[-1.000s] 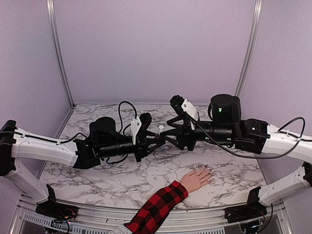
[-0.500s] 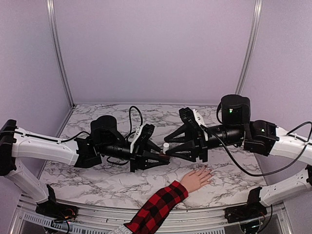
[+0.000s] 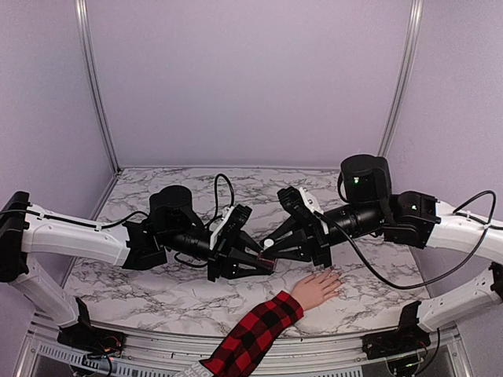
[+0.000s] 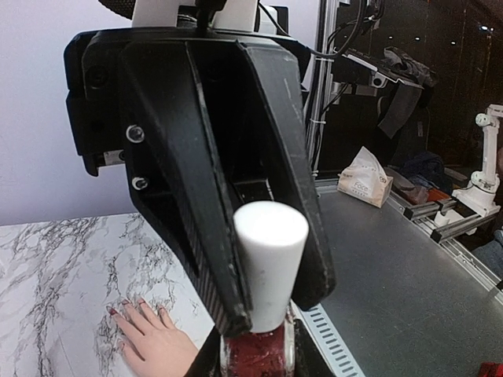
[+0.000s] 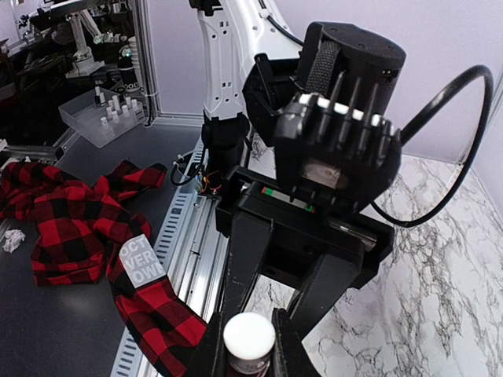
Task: Paint the nails
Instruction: Screw the nail polish bottle cap onto the nail polish bottle.
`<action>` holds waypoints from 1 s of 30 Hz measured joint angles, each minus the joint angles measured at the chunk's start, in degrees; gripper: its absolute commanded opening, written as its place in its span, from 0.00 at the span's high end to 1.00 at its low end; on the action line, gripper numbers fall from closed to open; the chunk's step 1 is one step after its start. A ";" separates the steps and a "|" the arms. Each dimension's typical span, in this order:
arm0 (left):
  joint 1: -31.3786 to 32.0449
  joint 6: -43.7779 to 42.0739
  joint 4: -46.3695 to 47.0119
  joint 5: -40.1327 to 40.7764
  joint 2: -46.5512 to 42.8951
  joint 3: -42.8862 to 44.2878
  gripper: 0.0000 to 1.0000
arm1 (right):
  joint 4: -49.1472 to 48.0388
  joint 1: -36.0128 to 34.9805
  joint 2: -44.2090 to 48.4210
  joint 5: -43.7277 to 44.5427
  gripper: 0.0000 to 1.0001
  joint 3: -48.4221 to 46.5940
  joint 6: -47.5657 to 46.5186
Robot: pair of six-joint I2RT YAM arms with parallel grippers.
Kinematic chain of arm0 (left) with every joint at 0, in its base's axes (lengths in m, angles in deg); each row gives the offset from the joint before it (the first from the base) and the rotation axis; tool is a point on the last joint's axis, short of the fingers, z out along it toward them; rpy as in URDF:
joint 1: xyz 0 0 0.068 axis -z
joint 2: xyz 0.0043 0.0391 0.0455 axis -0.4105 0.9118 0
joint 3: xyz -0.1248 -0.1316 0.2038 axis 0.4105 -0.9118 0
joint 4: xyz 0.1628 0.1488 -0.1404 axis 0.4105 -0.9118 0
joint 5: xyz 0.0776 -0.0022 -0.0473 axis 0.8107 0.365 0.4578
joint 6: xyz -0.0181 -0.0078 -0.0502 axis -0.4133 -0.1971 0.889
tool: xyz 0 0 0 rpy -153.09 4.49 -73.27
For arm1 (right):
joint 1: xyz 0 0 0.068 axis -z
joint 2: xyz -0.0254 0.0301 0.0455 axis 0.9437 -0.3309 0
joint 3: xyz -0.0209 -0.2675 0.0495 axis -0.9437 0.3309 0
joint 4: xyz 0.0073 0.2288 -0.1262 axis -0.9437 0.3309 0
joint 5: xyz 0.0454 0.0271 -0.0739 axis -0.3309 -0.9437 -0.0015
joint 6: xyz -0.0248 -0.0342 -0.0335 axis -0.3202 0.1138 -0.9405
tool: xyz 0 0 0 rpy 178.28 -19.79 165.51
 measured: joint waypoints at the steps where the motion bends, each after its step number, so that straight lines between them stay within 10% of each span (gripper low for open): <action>1: 0.00 0.00 -0.04 0.02 0.00 0.02 1.00 | 0.09 -0.02 -0.02 0.00 0.99 0.00 -0.11; 30: -0.98 -0.66 -4.20 35.91 -0.92 -0.57 1.00 | -7.28 0.68 -7.37 30.45 0.97 -1.55 11.17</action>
